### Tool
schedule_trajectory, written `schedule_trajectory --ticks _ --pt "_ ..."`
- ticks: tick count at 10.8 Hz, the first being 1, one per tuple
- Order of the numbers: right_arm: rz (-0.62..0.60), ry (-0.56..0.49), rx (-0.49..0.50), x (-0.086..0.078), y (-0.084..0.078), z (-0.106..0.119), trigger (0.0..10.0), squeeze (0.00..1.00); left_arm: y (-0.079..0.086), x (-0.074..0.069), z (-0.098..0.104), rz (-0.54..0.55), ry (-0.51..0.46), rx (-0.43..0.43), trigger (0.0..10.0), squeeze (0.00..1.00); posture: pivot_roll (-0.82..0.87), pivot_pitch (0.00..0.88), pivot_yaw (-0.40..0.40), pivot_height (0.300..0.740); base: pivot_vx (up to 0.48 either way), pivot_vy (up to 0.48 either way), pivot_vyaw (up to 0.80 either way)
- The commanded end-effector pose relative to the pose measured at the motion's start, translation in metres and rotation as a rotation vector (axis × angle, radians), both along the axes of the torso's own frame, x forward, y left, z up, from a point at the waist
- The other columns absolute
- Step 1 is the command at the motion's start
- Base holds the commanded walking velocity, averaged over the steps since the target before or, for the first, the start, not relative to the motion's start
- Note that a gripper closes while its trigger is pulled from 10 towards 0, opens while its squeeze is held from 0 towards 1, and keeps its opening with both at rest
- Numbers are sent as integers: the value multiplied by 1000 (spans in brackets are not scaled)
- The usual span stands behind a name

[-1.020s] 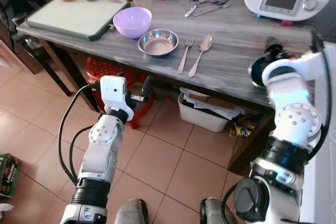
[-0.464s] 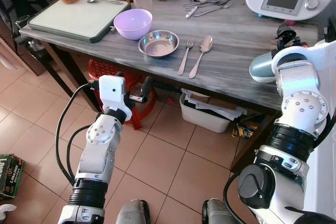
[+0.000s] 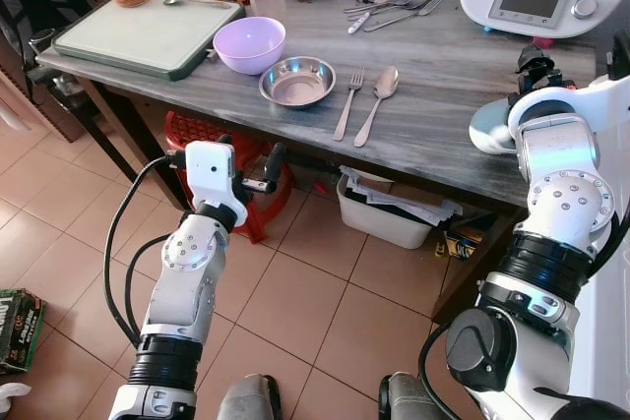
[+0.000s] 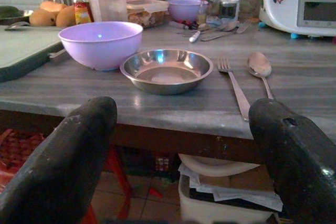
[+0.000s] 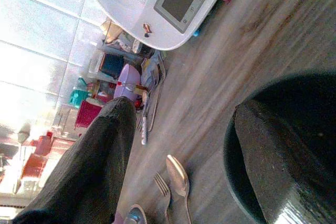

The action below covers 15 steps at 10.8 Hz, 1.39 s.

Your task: Setting the table

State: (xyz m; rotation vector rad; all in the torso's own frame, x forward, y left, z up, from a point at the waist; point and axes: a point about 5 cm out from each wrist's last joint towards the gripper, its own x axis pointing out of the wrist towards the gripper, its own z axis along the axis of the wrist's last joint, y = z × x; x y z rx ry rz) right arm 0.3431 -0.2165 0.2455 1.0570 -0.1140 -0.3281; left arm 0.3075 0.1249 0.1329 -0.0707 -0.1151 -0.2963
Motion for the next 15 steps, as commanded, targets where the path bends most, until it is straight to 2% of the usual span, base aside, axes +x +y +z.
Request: schedule_trajectory --ticks 1,3,4,5,9,11,12,13,14,15 --pt "3 -16 9 1 1 5 10000 0 3 -1 0 2 6 9 10000 0 -58 82 129 740 0 0 0" --pt "3 -16 9 1 1 5 10000 0 3 -1 0 2 6 9 10000 0 -58 82 129 740 0 0 0" --pt "37 -52 -46 30 -1 23 10000 0 2 -5 -2 10 16 7 10000 0 -44 104 109 740 0 0 0" --pt "51 -67 -75 41 -2 32 10000 0 2 -7 -3 14 19 4 10000 0 -41 105 108 740 0 0 0" --pt "43 -90 -78 52 -7 37 10000 0 2 -9 -3 18 23 5 10000 0 -38 108 106 740 0 0 0" --pt "41 -85 -85 52 -7 35 10000 0 2 -9 -2 21 22 4 10000 0 -36 109 103 740 0 0 0" --pt "41 -100 -169 51 -7 38 10000 0 2 -10 -2 21 22 4 10000 0 -36 107 102 740 0 0 0" --pt "41 -128 -333 48 -5 45 10000 0 2 -10 -2 24 22 3 10000 0 -37 106 98 740 0 0 0" --pt "43 -139 -417 45 -2 44 10000 0 2 -10 -3 29 23 1 10000 0 -40 105 95 740 0 0 0" --pt "41 -134 -446 42 -3 40 10000 0 2 -10 -3 31 23 -2 10000 0 -40 105 92 740 0 0 0"
